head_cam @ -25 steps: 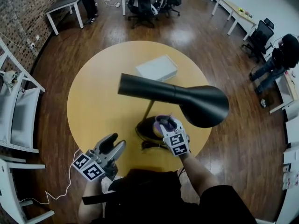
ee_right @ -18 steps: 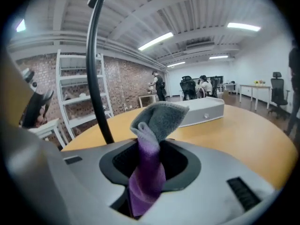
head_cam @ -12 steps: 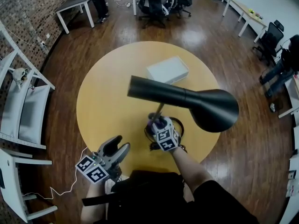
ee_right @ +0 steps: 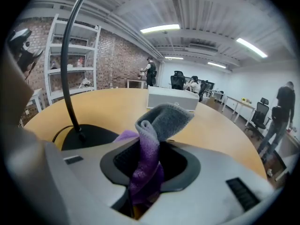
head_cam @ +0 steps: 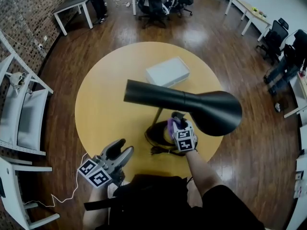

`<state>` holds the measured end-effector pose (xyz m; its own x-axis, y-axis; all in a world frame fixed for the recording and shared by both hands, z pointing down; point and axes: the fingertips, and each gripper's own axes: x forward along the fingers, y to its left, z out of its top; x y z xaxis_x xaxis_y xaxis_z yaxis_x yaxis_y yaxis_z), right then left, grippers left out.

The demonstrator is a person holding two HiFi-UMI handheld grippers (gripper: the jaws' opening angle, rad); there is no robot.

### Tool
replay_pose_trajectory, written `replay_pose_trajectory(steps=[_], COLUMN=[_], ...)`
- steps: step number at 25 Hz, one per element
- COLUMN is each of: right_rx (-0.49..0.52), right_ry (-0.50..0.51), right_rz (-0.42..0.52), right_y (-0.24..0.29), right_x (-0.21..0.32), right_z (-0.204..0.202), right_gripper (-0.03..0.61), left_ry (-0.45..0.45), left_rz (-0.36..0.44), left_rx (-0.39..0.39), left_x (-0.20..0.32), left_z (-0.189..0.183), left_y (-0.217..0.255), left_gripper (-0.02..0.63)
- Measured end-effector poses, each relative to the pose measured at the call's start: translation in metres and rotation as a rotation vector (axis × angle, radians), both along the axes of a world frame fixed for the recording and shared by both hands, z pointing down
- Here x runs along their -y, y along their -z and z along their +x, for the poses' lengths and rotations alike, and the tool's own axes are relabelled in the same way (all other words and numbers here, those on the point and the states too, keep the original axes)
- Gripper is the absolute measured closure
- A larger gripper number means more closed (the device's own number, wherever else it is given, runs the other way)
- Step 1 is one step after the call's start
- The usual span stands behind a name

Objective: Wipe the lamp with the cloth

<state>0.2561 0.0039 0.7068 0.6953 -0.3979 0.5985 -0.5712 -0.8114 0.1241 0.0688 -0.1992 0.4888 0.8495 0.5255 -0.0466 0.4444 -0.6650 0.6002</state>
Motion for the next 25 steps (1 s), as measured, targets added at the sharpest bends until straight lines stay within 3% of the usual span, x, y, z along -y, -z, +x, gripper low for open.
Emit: replay_pose_trajectory(steps=[5,8,13,15,20,25], right_rx=[0.037,0.118,0.341,0.391,0.442,0.403], right_ry=[-0.038,-0.103,-0.270,-0.304,-0.278,-0.190], right_rz=[0.036,0.119,0.444,0.530,0.557,0.438], right_y=[0.000,-0.003,-0.003,-0.001,-0.002,-0.003], right_x=[-0.023,-0.032,-0.048,-0.051,-0.047,-0.034], right_z=[-0.013,-0.023,-0.034,-0.039,-0.066,-0.087], right_gripper=[0.466,0.466,0.466,0.466,0.466,0.468], left_ry=[-0.025,-0.035,-0.053,-0.056,-0.049,-0.030], left_rz=[-0.011,-0.016,-0.029,-0.036,-0.054,-0.077], left_rx=[0.000,-0.004,-0.018,-0.025,-0.038,-0.042], left_x=[-0.008,-0.013,-0.020,-0.021,-0.019,-0.015], left_z=[0.005,0.006,0.011,0.012,0.011,0.011], left_y=[-0.002,-0.002,0.000,0.001,0.003,0.001], left_gripper=[0.402,0.402,0.402,0.402,0.402,0.402])
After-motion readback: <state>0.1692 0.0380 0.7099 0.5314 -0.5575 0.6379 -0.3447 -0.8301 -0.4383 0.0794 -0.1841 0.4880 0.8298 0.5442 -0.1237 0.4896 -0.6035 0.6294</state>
